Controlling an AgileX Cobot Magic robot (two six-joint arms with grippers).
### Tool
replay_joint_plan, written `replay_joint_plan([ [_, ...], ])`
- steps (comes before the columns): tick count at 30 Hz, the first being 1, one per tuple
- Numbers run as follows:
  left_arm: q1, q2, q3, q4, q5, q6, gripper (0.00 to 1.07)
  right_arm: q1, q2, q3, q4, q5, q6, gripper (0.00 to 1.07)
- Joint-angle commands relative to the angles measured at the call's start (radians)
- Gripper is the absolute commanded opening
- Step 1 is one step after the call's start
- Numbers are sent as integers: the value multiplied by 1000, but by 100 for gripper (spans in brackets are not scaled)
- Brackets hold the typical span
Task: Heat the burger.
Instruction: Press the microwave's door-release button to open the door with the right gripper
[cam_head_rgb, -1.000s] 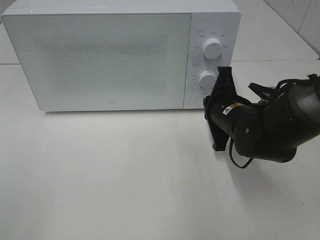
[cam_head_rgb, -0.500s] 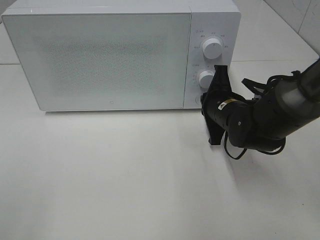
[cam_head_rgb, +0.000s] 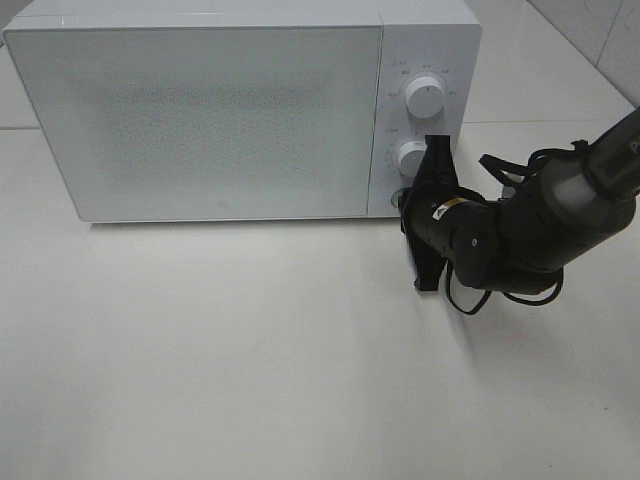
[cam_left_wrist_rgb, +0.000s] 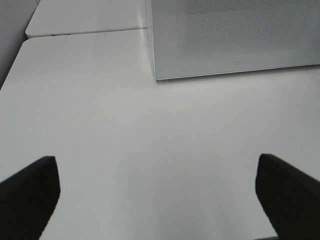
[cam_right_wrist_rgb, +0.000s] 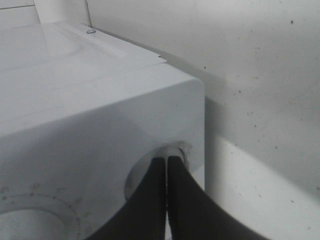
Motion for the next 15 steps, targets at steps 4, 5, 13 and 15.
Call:
replay_joint_plan([
  [4, 6, -17, 1, -6, -11, -1, 100, -8, -3, -18, -10, -94, 7, 0],
  [5, 6, -17, 1, -6, -11, -1, 100, -8, -3, -18, -10, -102, 7, 0],
  [13, 6, -17, 1, -6, -11, -1, 100, -8, -3, -28, -10, -203, 7, 0],
  [15, 6, -17, 1, -6, -11, -1, 100, -8, -3, -46, -6, -206, 7, 0],
])
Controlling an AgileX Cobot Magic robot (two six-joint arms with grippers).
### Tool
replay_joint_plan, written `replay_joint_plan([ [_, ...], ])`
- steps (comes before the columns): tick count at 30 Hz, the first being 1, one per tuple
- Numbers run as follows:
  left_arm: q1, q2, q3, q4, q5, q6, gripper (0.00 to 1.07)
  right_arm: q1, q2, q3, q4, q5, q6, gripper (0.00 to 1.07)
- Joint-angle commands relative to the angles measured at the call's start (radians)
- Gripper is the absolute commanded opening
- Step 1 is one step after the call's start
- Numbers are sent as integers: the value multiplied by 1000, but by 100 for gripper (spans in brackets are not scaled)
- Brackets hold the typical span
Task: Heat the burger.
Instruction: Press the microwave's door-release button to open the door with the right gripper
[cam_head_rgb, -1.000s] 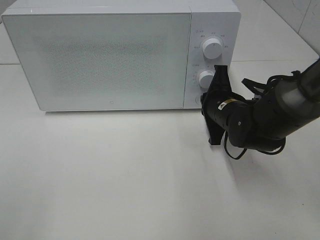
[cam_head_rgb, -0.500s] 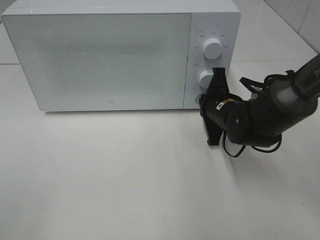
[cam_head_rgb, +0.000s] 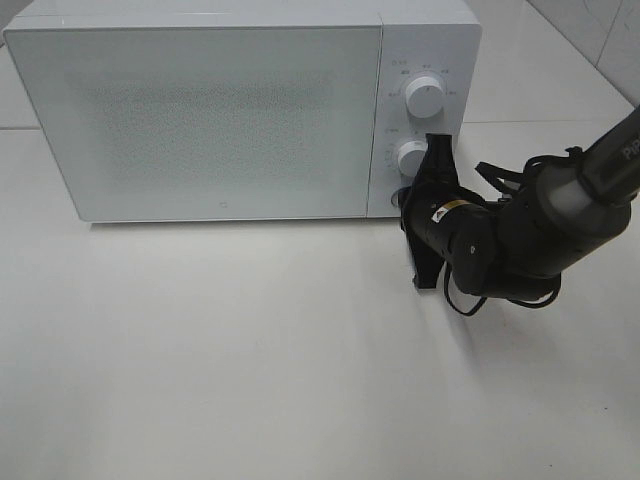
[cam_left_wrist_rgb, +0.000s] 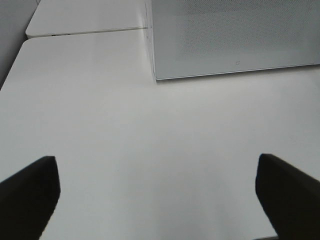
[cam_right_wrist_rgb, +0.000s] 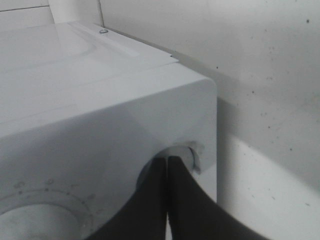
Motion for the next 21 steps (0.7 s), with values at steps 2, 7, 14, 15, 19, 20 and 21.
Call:
replay_joint_plan([
  [2, 6, -17, 1, -6, -11, -1, 100, -10, -14, -58, 0, -152, -6, 0],
  [7, 6, -17, 1, -6, -11, -1, 100, -10, -12, -64, 28, -271, -40, 0],
  [14, 6, -17, 1, -6, -11, -1, 100, -10, 7, -107, 44, -319, -61, 0],
  [15, 6, -17, 1, -6, -11, -1, 100, -10, 7, -107, 44, -319, -61, 0],
  [19, 6, -17, 1, -6, -11, -1, 100, -10, 32, -149, 56, -394, -85, 0],
  [20, 6, -17, 1, -6, -11, -1, 100, -10, 32, -149, 56, -394, -85, 0],
  [21, 6, -17, 1, -6, -11, -1, 100, -10, 32, -159, 75, -414, -115, 0],
])
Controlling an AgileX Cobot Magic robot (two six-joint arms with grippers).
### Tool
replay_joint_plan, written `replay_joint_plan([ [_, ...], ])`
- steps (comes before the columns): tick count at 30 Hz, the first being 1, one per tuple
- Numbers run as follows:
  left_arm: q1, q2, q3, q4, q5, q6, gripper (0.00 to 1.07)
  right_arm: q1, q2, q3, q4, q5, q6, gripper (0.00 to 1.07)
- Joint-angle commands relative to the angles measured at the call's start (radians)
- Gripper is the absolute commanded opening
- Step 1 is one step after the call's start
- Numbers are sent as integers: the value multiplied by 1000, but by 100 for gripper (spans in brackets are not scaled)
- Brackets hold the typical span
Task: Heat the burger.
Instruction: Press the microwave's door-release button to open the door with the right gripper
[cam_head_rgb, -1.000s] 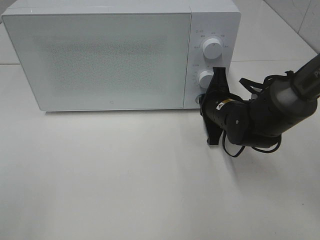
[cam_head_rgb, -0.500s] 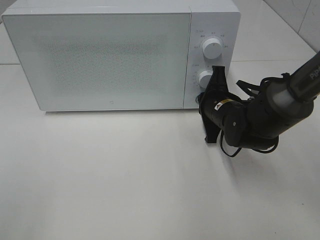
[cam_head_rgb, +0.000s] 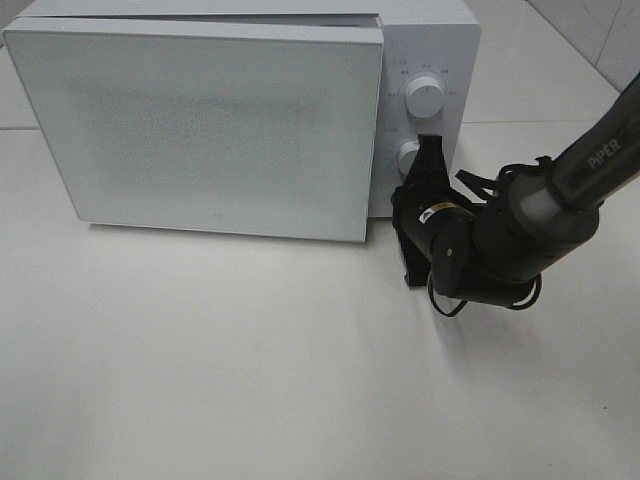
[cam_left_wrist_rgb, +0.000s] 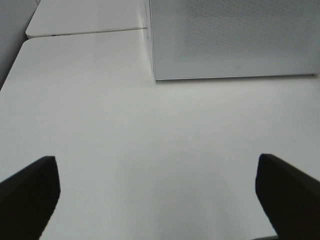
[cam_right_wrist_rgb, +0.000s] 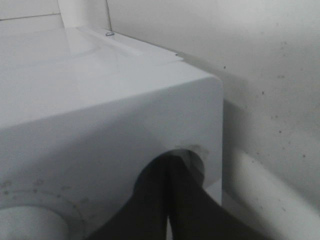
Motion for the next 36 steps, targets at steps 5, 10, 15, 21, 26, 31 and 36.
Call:
replay_joint_plan([
  [5, 6, -17, 1, -6, -11, -1, 100, -38, -19, -108, -10, -360, -72, 0],
  [10, 6, -17, 1, -6, -11, -1, 100, -38, -19, -108, -3, -321, -72, 0],
  [15, 6, -17, 1, -6, -11, -1, 100, -35, -28, -105, 11, -272, -72, 0],
  [21, 6, -17, 1, -6, -11, -1, 100, -35, -41, -104, 11, -198, -76, 0],
  [26, 6, -17, 1, -6, -11, -1, 100, -34, -58, -64, 14, -154, -76, 0],
  [31, 6, -17, 1, -6, -11, -1, 100, -34, -83, -25, 9, -42, -67, 0],
  [36, 6, -17, 1, -6, -11, -1, 100, -34, -114, 1, -15, 111, -56, 0],
])
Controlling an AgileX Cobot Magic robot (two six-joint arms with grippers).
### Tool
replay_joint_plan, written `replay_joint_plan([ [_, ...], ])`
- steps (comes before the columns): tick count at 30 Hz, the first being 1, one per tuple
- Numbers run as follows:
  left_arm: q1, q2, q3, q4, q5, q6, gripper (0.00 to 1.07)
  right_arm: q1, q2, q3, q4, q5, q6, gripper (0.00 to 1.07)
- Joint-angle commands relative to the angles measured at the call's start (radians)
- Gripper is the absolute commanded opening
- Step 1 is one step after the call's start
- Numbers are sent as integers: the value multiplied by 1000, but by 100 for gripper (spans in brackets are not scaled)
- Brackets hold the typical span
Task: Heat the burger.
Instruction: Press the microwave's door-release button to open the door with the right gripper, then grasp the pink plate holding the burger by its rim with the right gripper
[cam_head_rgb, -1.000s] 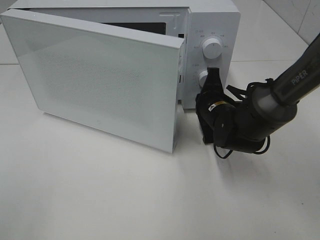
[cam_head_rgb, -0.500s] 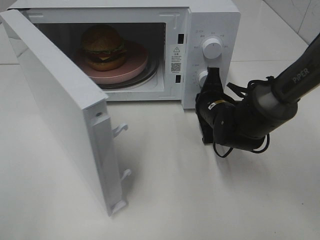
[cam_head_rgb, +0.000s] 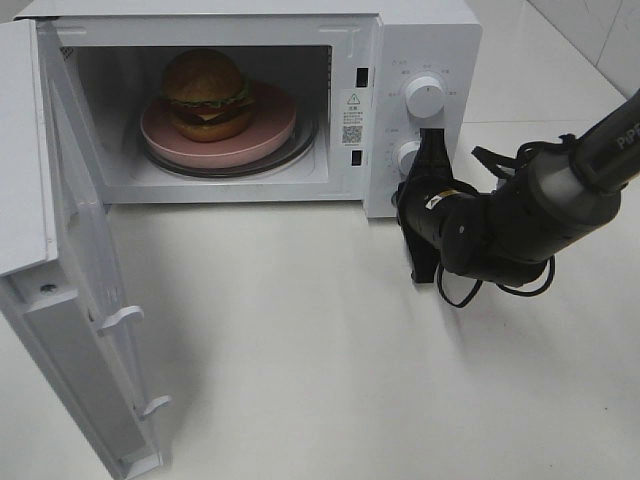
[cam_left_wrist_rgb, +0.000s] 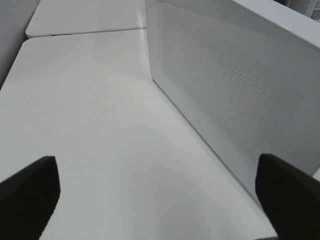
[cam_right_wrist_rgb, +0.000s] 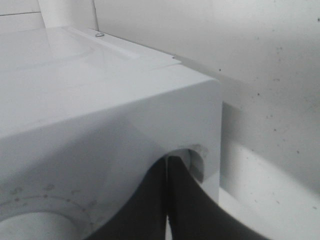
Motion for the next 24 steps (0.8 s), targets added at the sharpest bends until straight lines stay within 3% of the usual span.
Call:
replay_joint_plan([
  [1, 6, -17, 1, -6, -11, -1, 100, -14, -48, -7, -20, -40, -11, 0],
  [11, 6, -17, 1, -6, -11, -1, 100, -14, -123, 55, -64, 194, -151, 0],
  [24, 6, -17, 1, -6, -11, -1, 100, -14, -281, 83, -271, 454, -479, 0],
])
